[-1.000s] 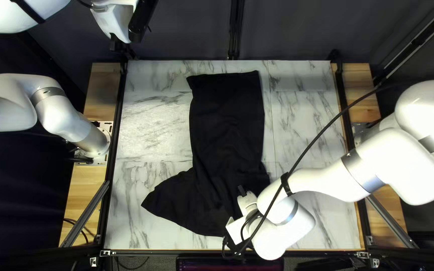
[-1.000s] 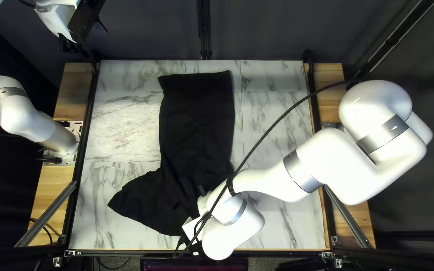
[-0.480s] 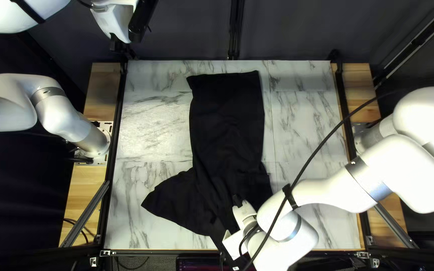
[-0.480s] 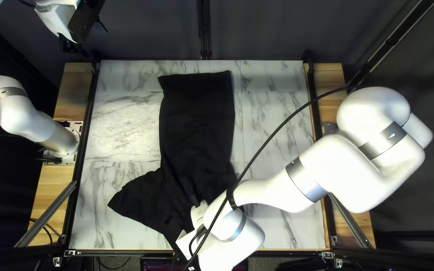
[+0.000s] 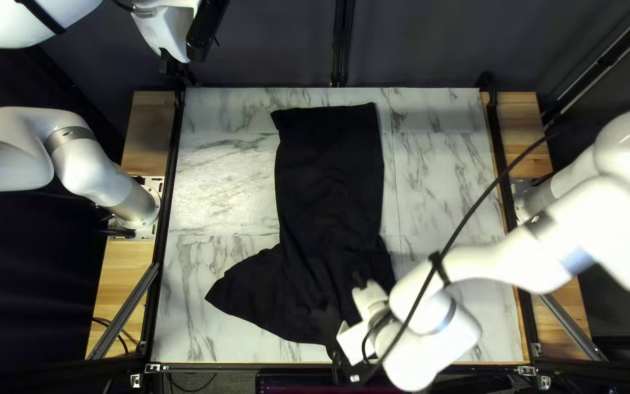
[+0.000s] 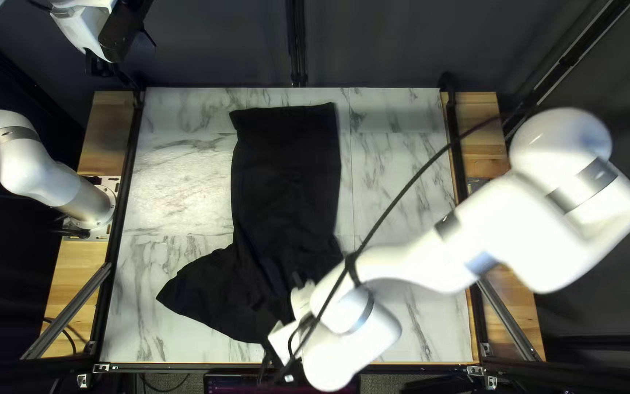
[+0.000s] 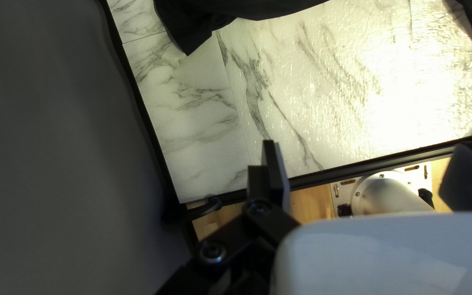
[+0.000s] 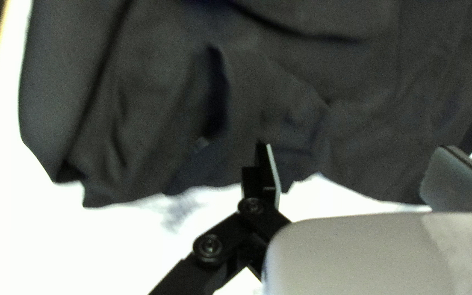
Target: Fold t-shirt
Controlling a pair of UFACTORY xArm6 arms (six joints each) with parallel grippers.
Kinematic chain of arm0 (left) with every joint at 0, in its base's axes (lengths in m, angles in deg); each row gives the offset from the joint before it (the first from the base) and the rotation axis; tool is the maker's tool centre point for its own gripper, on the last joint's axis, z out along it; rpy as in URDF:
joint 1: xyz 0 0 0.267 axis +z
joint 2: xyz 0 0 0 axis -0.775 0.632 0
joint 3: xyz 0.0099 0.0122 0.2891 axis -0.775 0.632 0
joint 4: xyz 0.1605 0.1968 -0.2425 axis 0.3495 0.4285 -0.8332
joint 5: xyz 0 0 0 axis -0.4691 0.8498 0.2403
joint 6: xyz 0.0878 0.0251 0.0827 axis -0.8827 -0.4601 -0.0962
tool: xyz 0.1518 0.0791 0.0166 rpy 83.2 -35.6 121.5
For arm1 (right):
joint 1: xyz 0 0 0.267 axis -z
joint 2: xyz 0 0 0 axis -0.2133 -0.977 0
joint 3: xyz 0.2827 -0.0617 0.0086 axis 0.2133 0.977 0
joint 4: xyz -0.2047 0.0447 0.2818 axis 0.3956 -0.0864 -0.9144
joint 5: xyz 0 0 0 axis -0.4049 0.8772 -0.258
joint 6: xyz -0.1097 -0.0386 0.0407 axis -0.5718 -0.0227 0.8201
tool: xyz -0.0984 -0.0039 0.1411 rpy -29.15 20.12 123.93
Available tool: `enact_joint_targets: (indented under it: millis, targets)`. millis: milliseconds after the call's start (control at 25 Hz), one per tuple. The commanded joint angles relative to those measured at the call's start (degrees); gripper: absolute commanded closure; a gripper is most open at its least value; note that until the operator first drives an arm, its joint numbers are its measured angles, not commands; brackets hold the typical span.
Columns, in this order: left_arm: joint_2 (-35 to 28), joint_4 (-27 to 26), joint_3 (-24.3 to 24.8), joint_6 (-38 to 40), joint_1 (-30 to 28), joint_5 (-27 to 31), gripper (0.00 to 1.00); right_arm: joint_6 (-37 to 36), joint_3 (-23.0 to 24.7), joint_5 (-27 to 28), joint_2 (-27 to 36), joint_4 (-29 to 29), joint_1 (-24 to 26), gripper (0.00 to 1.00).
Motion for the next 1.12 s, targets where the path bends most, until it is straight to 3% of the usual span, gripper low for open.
enact_joint_targets:
  millis: [40,160,600,720,880,960,1120]
  targets:
    - [0.00,0.00,0.00,0.00,0.00,0.00,0.00,-5.09,3.76,-3.20,2.72,-8.86,5.39,0.00]
    - [0.00,0.00,0.00,0.00,0.00,0.00,0.00,-6.09,6.51,-6.20,5.19,-14.20,6.96,0.00]
    - [0.00,0.00,0.00,0.00,0.00,0.00,0.00,-5.99,6.29,-5.84,5.18,-14.02,6.78,0.00]
    - [0.00,0.00,0.00,0.00,0.00,0.00,0.00,-7.22,4.67,-6.28,2.95,-16.59,6.65,0.00]
    - [0.00,0.00,0.00,0.00,0.00,0.00,0.00,-6.12,9.71,-14.04,4.15,-19.63,7.22,0.00]
    - [0.00,0.00,0.00,0.00,0.00,0.00,0.00,-6.77,15.32,-21.52,5.86,-23.94,8.06,0.00]
    - [0.00,0.00,0.00,0.00,0.00,0.00,0.00,-13.72,21.20,-30.28,6.27,-34.28,9.27,0.00]
